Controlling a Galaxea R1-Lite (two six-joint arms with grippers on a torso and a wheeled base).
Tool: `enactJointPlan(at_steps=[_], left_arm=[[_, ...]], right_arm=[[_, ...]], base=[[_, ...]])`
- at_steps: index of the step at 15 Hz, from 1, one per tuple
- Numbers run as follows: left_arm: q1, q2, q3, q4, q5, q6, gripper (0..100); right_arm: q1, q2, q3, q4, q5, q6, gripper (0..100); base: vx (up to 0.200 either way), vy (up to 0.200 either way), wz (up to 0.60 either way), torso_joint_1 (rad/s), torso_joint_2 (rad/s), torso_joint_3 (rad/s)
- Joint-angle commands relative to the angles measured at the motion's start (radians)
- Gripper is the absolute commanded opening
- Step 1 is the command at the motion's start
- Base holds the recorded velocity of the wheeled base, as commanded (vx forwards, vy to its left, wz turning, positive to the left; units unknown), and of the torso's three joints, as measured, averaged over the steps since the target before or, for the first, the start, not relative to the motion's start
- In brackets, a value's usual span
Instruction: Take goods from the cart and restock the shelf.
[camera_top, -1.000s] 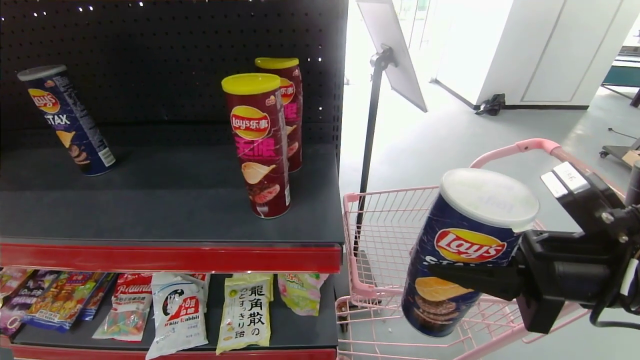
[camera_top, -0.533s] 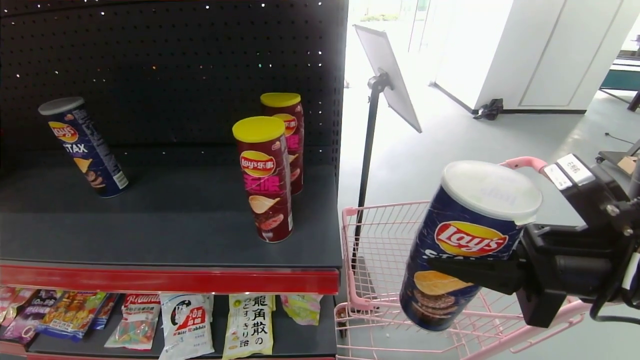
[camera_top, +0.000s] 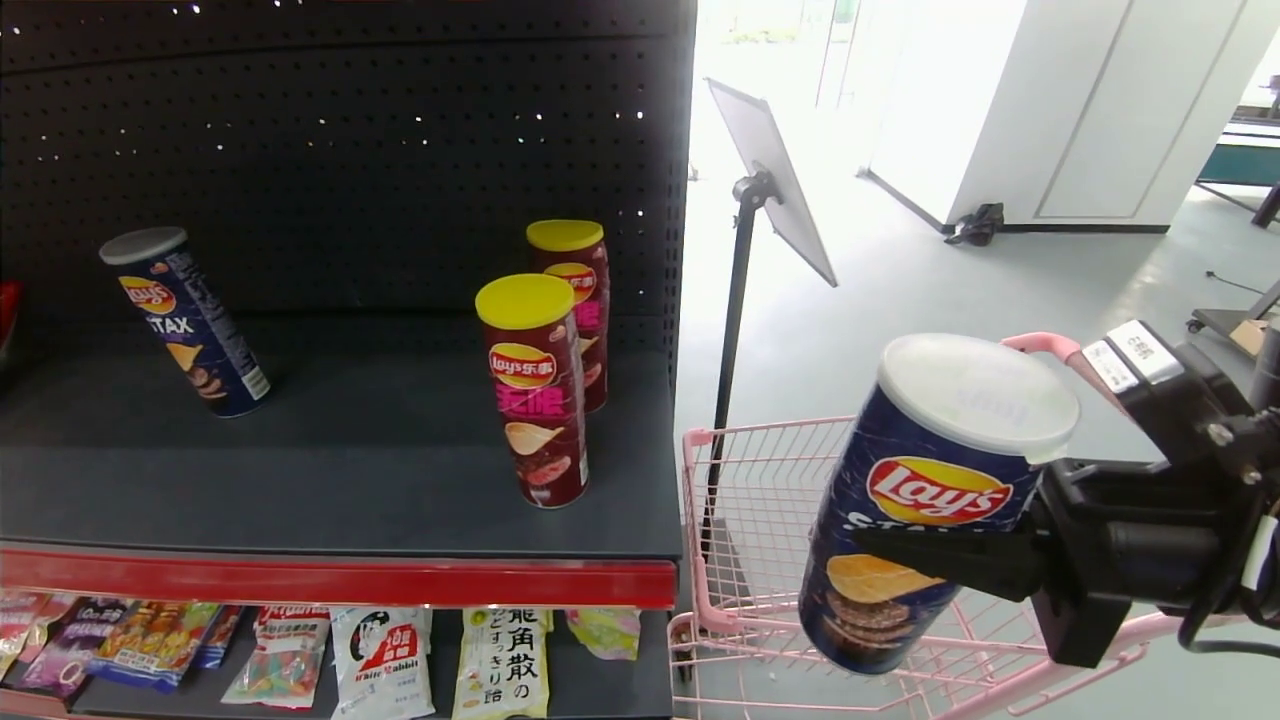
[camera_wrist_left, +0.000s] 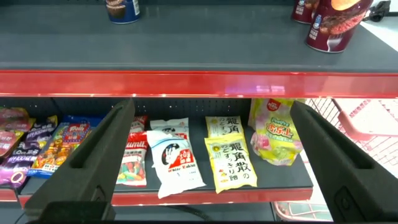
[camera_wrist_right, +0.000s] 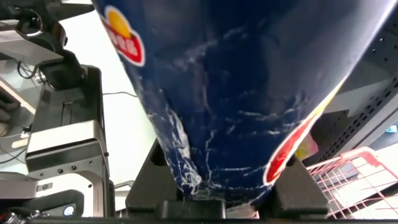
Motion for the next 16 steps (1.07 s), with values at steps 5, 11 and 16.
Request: enactJointPlan(at_steps=[5,11,16], left_arm=[[0.0,0.002,0.0,0.0,0.0,0.0,100],[0.0,0.002,0.0,0.0,0.0,0.0,100],[0.0,0.002,0.0,0.0,0.0,0.0,100]], right_arm=[[-0.022,-0.025,0.046,-0.001,0.001,-0.001,0],[0.007,-0.064,0.062,-0.002,0.012,-0.004,0],[0.042,-0.061,0.067,-0.002,0.015,-0.005,0]], base=[[0.0,0.0,0.0,0.0,0.0,0.0],[0.0,0.0,0.0,0.0,0.0,0.0],[0.0,0.0,0.0,0.0,0.0,0.0]])
